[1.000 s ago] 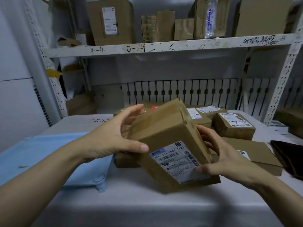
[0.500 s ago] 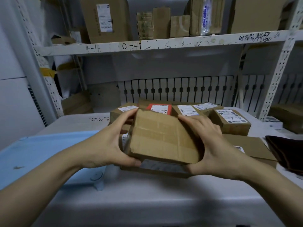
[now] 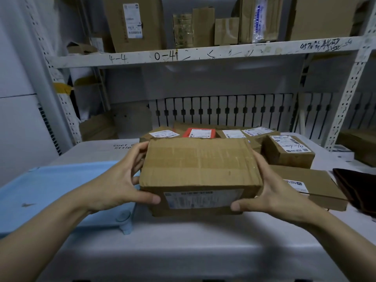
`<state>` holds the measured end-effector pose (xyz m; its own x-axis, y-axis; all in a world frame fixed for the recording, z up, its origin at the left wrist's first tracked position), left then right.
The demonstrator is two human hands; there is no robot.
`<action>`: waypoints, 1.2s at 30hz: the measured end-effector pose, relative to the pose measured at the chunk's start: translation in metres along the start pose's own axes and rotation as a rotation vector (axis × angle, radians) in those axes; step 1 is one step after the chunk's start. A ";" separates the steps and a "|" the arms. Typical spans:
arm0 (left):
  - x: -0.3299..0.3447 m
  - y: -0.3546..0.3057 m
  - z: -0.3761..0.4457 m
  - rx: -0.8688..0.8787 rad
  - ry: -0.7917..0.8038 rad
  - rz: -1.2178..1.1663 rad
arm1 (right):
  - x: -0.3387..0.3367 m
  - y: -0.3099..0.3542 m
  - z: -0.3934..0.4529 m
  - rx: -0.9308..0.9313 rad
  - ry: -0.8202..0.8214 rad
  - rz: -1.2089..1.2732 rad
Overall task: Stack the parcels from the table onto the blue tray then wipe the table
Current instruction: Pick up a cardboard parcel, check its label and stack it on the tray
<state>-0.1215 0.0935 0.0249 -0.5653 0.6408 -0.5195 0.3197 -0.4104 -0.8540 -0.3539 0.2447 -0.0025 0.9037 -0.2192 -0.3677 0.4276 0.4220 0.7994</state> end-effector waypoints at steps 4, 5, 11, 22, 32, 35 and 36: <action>-0.001 0.005 -0.001 -0.030 0.014 -0.027 | -0.006 0.000 0.004 0.006 -0.077 -0.016; -0.002 0.006 -0.002 -0.031 0.008 -0.023 | -0.008 0.000 0.005 0.003 -0.095 -0.011; -0.017 -0.010 -0.008 0.057 -0.168 0.190 | -0.009 0.006 0.010 -0.031 -0.116 -0.070; 0.032 -0.058 -0.005 0.217 -0.103 0.590 | 0.008 0.022 0.020 -0.132 -0.014 -0.268; 0.028 -0.053 -0.006 0.200 -0.122 0.634 | 0.012 0.032 0.022 -0.148 -0.018 -0.342; 0.016 -0.049 -0.011 0.198 -0.130 0.565 | 0.010 0.028 0.021 -0.127 -0.031 -0.360; 0.011 -0.047 -0.013 0.191 -0.132 0.523 | 0.009 0.025 0.021 -0.116 -0.045 -0.332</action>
<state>-0.1329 0.1284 0.0588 -0.4629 0.2393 -0.8535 0.4465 -0.7688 -0.4577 -0.3357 0.2349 0.0242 0.7145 -0.3989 -0.5749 0.6996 0.4181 0.5794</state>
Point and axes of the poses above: each hand's wrist, its own z-axis towards the middle knuckle, its own x-axis out of the palm, y = z × x, the point moved 7 cm from there along z, towards the middle knuckle, and after that the axes turned 10 degrees about -x, right-handed, at the moved point
